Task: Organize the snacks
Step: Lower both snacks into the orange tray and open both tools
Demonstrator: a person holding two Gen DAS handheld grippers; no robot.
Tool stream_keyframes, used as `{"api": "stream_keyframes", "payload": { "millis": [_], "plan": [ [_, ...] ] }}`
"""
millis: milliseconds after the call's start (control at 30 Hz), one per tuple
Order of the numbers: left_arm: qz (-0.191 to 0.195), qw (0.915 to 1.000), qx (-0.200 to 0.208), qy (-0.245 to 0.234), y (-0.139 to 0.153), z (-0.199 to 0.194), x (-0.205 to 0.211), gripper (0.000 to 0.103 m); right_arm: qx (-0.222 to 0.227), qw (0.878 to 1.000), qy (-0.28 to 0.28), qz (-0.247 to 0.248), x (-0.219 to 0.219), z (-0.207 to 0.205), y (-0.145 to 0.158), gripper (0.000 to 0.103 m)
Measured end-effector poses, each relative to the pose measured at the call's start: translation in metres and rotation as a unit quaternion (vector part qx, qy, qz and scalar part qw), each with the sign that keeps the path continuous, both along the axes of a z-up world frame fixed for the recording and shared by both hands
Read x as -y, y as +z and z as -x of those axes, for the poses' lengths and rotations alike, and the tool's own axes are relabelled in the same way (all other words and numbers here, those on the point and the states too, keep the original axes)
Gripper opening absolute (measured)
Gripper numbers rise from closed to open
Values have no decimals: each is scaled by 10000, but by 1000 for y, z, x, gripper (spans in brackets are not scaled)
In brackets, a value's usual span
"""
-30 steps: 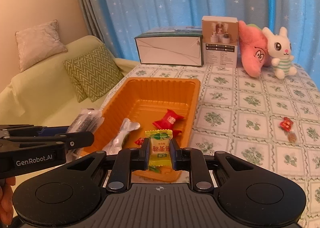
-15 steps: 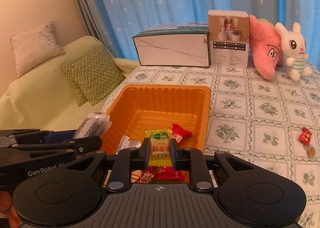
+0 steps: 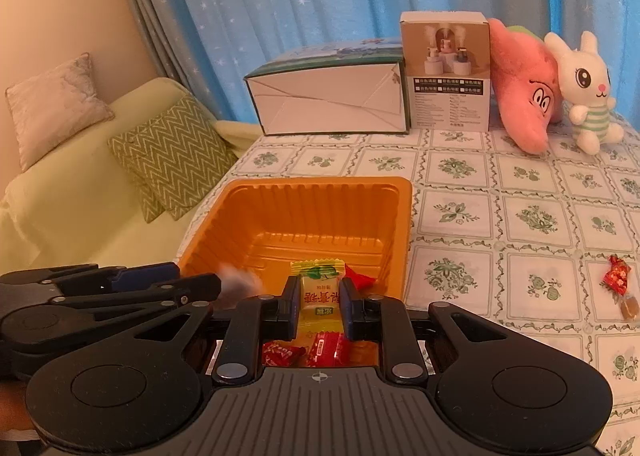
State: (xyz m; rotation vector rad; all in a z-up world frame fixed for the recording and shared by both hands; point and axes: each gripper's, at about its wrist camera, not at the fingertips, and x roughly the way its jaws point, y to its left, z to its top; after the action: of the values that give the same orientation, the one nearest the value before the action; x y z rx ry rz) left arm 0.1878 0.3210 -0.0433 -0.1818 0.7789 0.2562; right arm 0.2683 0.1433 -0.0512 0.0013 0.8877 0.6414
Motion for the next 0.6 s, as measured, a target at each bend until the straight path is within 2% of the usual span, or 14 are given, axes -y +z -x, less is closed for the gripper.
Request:
{"api": "stream_keyframes", "payload": {
  "millis": [367,533,600],
  "plan": [
    [53,9996,95,246,8,27,-6,35,-188,9997,-36,-126,-1,1,-5,21],
    [4,9995,131,303,15,37,-5,35,-408,9973,-75,-606,-2,-7,-2,21],
    [-49,9992,134,367,19,42,-5,35,-422,9966,-50,-710,-3,-8,1,28]
  ]
}}
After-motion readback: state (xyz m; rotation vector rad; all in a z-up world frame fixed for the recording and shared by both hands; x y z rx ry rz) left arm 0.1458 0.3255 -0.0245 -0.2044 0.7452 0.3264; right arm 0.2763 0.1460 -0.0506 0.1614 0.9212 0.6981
